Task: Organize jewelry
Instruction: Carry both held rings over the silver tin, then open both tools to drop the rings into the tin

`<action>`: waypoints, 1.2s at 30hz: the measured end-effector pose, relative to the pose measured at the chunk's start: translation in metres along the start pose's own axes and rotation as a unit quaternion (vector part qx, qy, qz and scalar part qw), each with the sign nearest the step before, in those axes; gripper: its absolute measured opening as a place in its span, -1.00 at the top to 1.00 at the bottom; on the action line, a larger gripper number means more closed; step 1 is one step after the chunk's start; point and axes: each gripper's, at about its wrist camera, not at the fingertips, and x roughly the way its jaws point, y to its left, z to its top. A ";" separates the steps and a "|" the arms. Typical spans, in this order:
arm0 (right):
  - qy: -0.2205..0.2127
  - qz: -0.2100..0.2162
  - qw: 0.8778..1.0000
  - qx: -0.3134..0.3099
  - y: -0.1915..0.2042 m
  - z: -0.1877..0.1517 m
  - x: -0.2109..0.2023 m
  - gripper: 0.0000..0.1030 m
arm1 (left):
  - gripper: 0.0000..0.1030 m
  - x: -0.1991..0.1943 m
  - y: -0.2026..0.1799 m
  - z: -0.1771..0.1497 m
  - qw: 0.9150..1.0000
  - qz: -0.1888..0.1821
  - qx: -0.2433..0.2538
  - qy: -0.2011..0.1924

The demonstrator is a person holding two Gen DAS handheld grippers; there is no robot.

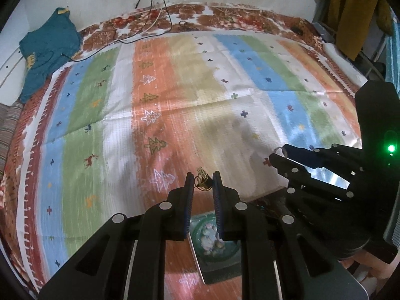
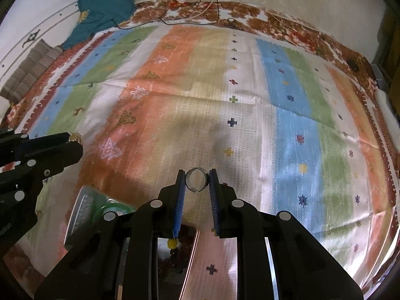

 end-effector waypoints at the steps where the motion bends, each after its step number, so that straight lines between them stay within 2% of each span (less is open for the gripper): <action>1: -0.001 0.001 1.000 0.003 -0.001 -0.002 -0.002 0.62 | 0.71 -0.003 -0.001 -0.002 1.000 -0.001 0.000 -0.002; 13: -0.026 0.024 0.999 0.003 0.004 -0.020 -0.035 0.61 | 0.71 -0.028 -0.010 -0.023 1.000 -0.005 -0.005 -0.023; 21: -0.023 0.045 0.999 -0.011 0.018 -0.034 -0.044 0.61 | 0.66 -0.038 -0.010 -0.032 0.999 -0.010 -0.019 -0.026; 22: -0.020 0.045 0.999 -0.011 0.018 -0.035 -0.044 0.58 | 0.52 -0.038 -0.008 -0.034 0.999 -0.013 -0.024 -0.023; 25: -0.016 0.047 0.999 -0.010 0.018 -0.039 -0.046 0.31 | 0.51 -0.040 -0.007 -0.037 0.999 -0.016 -0.029 -0.021; 27: -0.017 0.048 0.999 -0.008 0.017 -0.042 -0.049 0.30 | 0.50 -0.043 -0.007 -0.039 0.999 -0.014 -0.032 -0.024; 31: -0.022 0.046 0.999 -0.005 0.015 -0.048 -0.057 0.25 | 0.34 -0.054 -0.006 -0.047 0.999 -0.014 -0.034 -0.033; 36: -0.033 0.048 0.998 -0.002 0.012 -0.058 -0.071 0.17 | 0.24 -0.068 -0.007 -0.058 0.998 -0.019 -0.033 -0.044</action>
